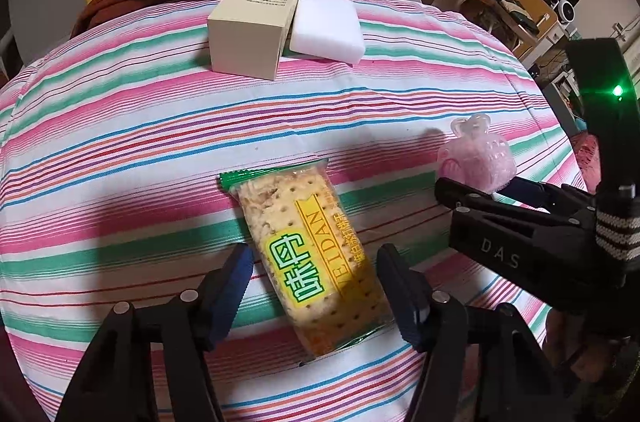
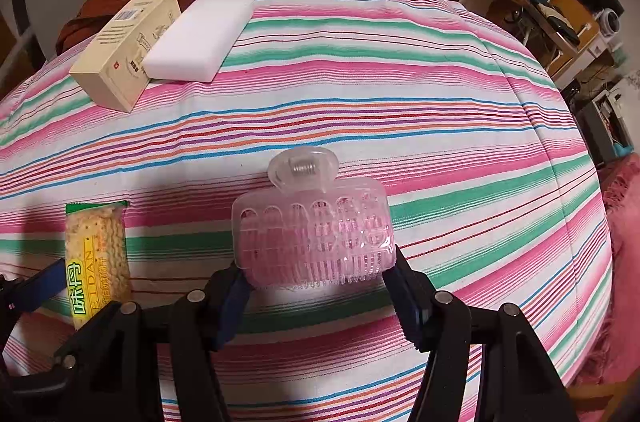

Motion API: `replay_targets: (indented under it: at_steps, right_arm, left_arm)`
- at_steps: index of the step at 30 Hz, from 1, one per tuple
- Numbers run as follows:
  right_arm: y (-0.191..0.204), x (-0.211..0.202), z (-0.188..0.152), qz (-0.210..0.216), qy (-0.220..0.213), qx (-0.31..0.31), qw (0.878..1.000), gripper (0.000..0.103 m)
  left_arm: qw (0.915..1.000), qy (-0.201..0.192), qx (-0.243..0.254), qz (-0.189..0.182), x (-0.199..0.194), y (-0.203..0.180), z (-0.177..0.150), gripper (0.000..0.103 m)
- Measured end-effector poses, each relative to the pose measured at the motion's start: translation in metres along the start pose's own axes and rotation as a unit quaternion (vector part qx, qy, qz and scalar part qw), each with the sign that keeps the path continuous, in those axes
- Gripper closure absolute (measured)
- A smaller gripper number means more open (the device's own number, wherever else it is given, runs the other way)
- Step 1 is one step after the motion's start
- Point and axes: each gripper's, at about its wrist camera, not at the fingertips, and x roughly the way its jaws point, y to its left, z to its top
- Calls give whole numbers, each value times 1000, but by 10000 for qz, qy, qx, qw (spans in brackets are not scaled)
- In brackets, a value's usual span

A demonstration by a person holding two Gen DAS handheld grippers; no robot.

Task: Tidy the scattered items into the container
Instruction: 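Close the left tool around the WEIDAN cracker packet while the right tool holds the roller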

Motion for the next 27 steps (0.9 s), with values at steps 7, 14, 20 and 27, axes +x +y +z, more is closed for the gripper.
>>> replay_targets:
  at_steps: [7,14,20,27]
  right_arm:
    - [-8,3,3,212,81,241,9995,39]
    - [-4,2,3,209,31,175,9996,39]
    - [6,-2,3,89,-119,-102,9998,39]
    - [33,-8,1,397,-449,-746,9954,39]
  left_arm:
    - [9997,-124,152,112,0,-4,-4,42]
    - [9983,-229,531,82,-6,3,-13,50]
    - [9966,-252,776,-105,-25,26,-38,52]
    - [9943,-424,981,-58,-50,54,-80,52]
